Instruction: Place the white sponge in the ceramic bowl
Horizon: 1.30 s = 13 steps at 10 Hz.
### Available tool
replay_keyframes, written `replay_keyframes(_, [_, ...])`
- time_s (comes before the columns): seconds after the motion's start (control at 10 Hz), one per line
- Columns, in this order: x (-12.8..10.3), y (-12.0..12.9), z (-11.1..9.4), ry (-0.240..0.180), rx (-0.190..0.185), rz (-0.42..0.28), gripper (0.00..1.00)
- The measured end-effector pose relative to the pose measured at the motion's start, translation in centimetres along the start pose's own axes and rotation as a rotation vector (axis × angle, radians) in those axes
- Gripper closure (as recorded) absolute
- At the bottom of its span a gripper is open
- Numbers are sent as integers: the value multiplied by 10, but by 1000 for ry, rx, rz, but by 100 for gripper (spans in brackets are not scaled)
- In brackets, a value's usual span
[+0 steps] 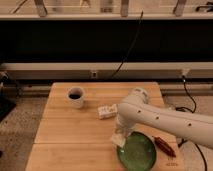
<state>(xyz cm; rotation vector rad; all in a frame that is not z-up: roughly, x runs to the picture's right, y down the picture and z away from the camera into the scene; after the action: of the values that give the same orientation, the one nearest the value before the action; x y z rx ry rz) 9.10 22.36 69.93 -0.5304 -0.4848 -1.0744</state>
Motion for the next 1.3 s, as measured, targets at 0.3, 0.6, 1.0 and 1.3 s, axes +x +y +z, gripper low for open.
replay_keyframes(0.3, [-2,13,3,-15,13,26,100])
replay_keyframes(0.6, [-1,28,4,-27,19,62,100])
replay_keyframes(1.0, [-1,37,5,-37,18,93,87])
replay_keyframes(1.3, [0,41,5,-45,18,113,55])
